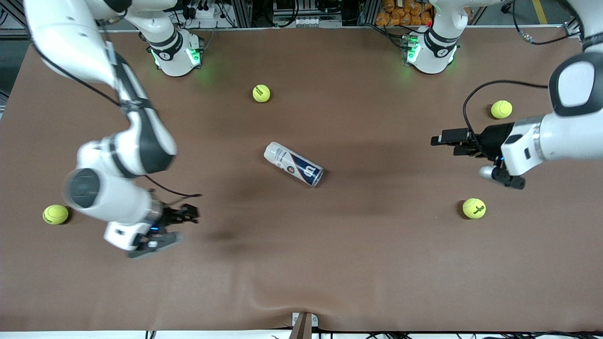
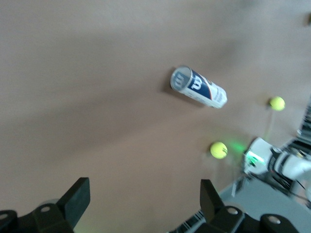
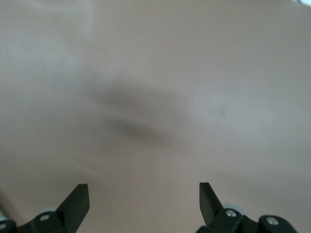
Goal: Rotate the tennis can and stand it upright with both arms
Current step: 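Withdraw the right gripper while the left gripper approaches the can's end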
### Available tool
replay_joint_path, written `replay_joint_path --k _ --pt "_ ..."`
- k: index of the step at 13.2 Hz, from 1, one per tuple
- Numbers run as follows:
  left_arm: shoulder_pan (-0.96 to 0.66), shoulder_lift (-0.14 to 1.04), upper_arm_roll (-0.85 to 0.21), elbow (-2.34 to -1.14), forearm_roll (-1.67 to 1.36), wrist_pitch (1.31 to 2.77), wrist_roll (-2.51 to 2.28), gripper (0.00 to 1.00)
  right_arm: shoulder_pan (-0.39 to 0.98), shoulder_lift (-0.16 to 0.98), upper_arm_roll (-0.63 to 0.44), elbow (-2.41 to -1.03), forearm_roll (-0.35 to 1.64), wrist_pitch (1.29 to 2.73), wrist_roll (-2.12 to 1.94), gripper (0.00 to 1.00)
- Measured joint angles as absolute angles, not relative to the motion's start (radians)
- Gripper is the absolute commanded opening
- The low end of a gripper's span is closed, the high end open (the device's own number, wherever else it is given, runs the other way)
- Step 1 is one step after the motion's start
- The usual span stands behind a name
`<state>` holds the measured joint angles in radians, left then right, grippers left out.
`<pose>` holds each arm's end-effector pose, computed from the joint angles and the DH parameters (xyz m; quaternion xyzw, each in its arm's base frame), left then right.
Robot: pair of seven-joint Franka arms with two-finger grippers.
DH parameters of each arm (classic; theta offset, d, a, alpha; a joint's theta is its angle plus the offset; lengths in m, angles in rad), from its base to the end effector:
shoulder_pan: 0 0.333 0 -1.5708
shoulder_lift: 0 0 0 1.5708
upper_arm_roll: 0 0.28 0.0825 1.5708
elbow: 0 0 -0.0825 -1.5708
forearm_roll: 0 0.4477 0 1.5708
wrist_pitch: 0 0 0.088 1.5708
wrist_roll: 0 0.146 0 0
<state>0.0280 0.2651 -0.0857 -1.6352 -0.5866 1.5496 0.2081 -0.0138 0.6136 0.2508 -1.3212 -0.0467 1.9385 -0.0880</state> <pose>0.6383 -0.1160 0.3733 0.9369 -0.0811 -0.1439 0.3082 0.7514 0.1468 0.2976 -0.9878 -0.1471 -0.0072 0.0503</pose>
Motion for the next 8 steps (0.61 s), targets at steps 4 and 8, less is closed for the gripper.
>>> replay_joint_path --k 4,8 --pt "0.057 0.346 -0.086 -1.634 -0.688 1.507 0.269 1.0 -0.102 0.513 0.217 -1.32 -0.04 1.81 -0.088 1.0" --pt "-0.025 0.396 -0.102 -1.633 -0.786 1.524 0.276 1.0 -0.046 0.372 0.038 -1.325 -0.036 1.61 -0.089 1.0"
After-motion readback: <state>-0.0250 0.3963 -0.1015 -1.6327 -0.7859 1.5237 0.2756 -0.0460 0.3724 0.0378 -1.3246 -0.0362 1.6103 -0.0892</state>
